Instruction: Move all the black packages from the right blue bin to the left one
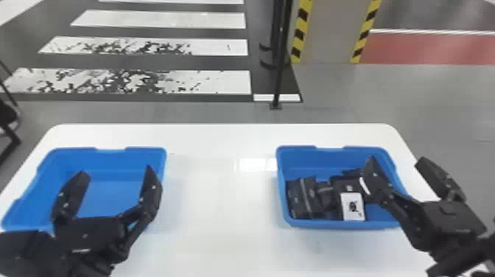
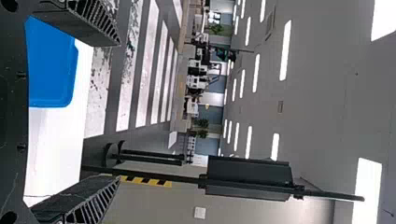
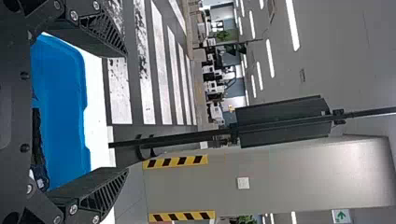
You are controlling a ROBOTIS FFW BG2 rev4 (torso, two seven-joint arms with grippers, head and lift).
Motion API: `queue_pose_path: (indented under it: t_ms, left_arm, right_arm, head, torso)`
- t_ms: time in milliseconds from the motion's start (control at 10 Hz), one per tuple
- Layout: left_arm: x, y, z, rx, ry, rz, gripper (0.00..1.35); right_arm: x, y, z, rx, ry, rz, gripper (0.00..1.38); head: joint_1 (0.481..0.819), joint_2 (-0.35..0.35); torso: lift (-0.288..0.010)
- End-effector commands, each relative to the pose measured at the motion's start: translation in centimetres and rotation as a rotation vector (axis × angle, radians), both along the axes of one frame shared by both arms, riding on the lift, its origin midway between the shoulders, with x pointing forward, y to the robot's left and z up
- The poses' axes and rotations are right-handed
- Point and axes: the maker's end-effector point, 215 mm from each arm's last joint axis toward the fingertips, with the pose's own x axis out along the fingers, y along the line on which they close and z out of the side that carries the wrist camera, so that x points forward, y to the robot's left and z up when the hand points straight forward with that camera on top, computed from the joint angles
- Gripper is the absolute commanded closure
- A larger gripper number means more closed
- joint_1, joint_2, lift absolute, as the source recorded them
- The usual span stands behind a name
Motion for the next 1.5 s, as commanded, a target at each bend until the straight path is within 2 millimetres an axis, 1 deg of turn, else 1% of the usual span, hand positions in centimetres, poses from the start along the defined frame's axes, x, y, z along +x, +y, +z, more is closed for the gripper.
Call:
queue_pose_path:
  t_ms: [0, 100, 300, 400, 500, 600, 800, 900, 1000, 1200, 1300, 1400]
  left_arm:
    - [0.0, 0.0, 0.0, 0.000, 0.000, 0.000, 0.00]
    - [0.0, 0.0, 0.0, 0.000, 0.000, -0.002, 0.00]
    - [0.0, -0.2, -0.1, 0.001, 0.002, -0.007, 0.00]
    - [0.0, -0.2, -0.1, 0.002, 0.005, -0.007, 0.00]
    - [0.1, -0.2, 0.0, 0.003, 0.002, -0.008, 0.00]
    - [0.1, -0.3, 0.0, 0.002, 0.000, -0.010, 0.00]
    - [0.1, -0.2, -0.1, 0.003, 0.002, -0.010, 0.00]
    - [0.1, -0.3, -0.1, 0.004, 0.002, -0.011, 0.00]
    - [0.2, -0.3, 0.0, 0.006, -0.001, -0.011, 0.00]
    - [0.2, -0.4, -0.1, 0.007, -0.001, -0.014, 0.00]
    - [0.2, -0.4, -0.1, 0.007, -0.001, -0.015, 0.00]
    - [0.2, -0.3, 0.0, 0.006, -0.006, -0.016, 0.00]
  right_arm:
    - [0.5, 0.2, -0.7, 0.000, 0.022, 0.008, 0.17]
    - [1.3, 1.0, -1.8, -0.001, 0.056, 0.026, 0.17]
    - [3.3, 3.1, -4.4, -0.004, 0.128, 0.089, 0.17]
    - [4.4, 4.2, -6.2, -0.007, 0.171, 0.125, 0.17]
    - [5.0, 4.9, -7.7, -0.009, 0.203, 0.141, 0.17]
    - [5.5, 5.2, -9.3, -0.007, 0.241, 0.149, 0.17]
    - [5.7, 6.7, -12.4, 0.014, 0.313, 0.186, 0.17]
    - [5.9, 7.6, -14.4, 0.033, 0.355, 0.212, 0.17]
    - [6.2, 7.7, -15.7, 0.045, 0.376, 0.228, 0.17]
    - [6.3, 8.1, -17.0, 0.052, 0.408, 0.236, 0.17]
    - [6.7, 8.1, -17.4, 0.055, 0.416, 0.238, 0.18]
    - [6.6, 8.3, -17.4, 0.055, 0.416, 0.240, 0.22]
  head:
    - [0.695, -0.033]
    - [0.695, -0.033]
    - [0.695, -0.018]
    - [0.695, -0.002]
    - [0.695, 0.011]
    - [0.695, 0.023]
    - [0.695, 0.032]
    - [0.695, 0.041]
    - [0.695, 0.053]
    - [0.695, 0.065]
    - [0.695, 0.066]
    - [0.695, 0.066]
  torso:
    - [-0.132]
    - [-0.132]
    - [-0.132]
    - [-0.132]
    - [-0.132]
    - [-0.132]
    - [-0.132]
    - [-0.132]
    - [-0.132]
    - [-0.132]
    - [-0.132]
    - [-0.132]
